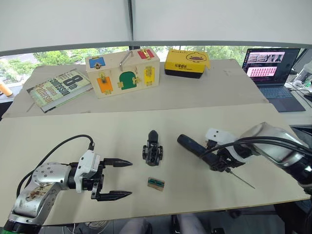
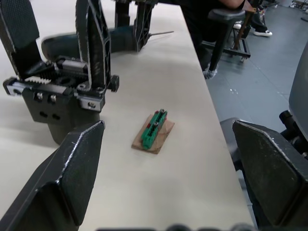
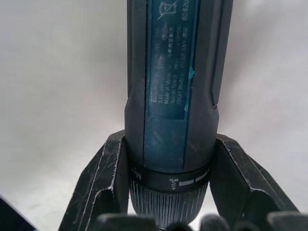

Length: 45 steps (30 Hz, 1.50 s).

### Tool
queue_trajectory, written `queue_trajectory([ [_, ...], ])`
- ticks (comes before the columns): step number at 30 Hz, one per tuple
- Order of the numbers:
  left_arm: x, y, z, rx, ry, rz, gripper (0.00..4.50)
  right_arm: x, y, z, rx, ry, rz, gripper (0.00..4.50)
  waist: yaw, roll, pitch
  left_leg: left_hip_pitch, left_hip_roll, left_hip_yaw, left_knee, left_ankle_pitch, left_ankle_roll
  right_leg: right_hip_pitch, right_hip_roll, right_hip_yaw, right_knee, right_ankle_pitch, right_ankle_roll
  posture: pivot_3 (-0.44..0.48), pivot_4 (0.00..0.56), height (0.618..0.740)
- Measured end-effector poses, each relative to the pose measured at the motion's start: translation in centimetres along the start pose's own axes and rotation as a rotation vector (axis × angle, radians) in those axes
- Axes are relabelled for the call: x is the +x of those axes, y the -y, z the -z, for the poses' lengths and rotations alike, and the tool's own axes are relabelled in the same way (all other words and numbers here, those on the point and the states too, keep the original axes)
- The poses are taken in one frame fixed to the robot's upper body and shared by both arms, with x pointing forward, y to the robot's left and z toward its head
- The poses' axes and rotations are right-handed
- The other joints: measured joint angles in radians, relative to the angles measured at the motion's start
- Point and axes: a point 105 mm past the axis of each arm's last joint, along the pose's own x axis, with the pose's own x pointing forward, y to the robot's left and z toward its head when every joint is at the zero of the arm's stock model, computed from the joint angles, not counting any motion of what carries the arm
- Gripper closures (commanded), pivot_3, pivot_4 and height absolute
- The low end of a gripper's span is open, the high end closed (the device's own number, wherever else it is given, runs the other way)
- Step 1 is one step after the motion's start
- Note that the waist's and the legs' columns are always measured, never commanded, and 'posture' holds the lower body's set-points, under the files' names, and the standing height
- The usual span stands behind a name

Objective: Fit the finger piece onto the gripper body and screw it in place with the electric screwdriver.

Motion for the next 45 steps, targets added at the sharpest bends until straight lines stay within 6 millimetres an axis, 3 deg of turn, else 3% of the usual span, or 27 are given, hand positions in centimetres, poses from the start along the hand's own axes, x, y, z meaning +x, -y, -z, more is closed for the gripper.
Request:
queue_trajectory([
  [7,-0.7,-0.1,1.0,-0.035,-0.019,0.002,0.00,-5.8,-0.2,-3.2,-0.023,0.421,0.026,2.60,0.004,0.002,0.001,-0.001,0.000,0.000,0.000,0.001,0.001,0.000,0.000,-0.001,0.000,0.000,0.000,0.000,0.150,0.740],
  [11,-0.9,0.2,1.8,-0.021,-0.042,0.020,0.00,-9.2,-2.8,-6.5,-0.067,0.833,-0.129,2.60,0.004,0.002,0.001,0.000,0.000,0.000,0.000,0.001,0.002,0.001,0.000,0.000,0.000,0.000,0.000,0.000,0.150,0.740],
  [13,-0.3,0.7,2.8,-0.015,-0.040,0.036,0.00,-9.9,-4.1,-6.8,-0.100,0.964,-0.148,2.60,0.010,0.002,0.001,0.001,0.000,-0.001,-0.001,0.001,0.002,0.002,0.000,0.000,0.000,0.000,0.000,0.000,0.150,0.740],
  [17,0.4,0.6,4.7,-0.039,-0.043,0.005,0.00,-8.5,-6.7,-6.5,-0.133,1.100,-0.222,2.60,0.016,0.002,0.001,0.001,-0.001,-0.001,0.000,0.002,0.003,0.002,0.000,-0.001,0.000,0.000,0.000,0.000,0.150,0.740],
  [19,0.8,0.4,4.9,-0.021,-0.061,0.002,0.00,-8.9,-7.9,-7.1,-0.190,1.195,-0.237,2.60,0.010,0.002,0.001,0.002,-0.001,0.000,0.001,0.002,0.003,0.002,0.000,-0.001,0.000,0.001,0.001,0.000,0.150,0.740],
  [21,1.6,0.3,5.2,0.009,-0.072,0.012,0.00,-9.1,-9.4,-7.5,-0.276,1.280,-0.253,2.60,0.009,0.003,0.001,0.003,-0.001,0.000,0.000,0.002,0.003,0.003,0.000,-0.001,0.000,0.001,0.000,0.000,0.150,0.740],
  [27,5.1,-0.7,5.3,0.029,-0.022,-0.013,0.00,-6.8,-12.5,-7.6,-0.494,1.335,-0.408,2.60,0.007,0.003,0.001,0.004,-0.001,0.000,0.002,0.002,0.004,0.004,0.001,-0.005,0.002,0.001,0.000,0.000,0.150,0.740],
  [36,6.8,-0.7,5.4,0.035,-0.051,0.025,0.00,-4.6,-13.6,-7.6,-0.585,1.298,-0.507,2.60,0.006,0.002,0.001,0.004,-0.001,0.000,0.002,0.002,0.005,0.003,0.001,-0.005,0.002,0.001,0.000,0.000,0.150,0.740],
  [45,7.4,-0.7,5.3,0.028,-0.050,0.021,0.00,-4.2,-13.7,-8.6,-0.620,1.303,-0.519,2.60,0.009,0.003,0.001,0.004,-0.001,-0.001,0.002,0.002,0.005,0.004,0.000,-0.005,0.002,0.001,0.000,0.000,0.150,0.740],
])
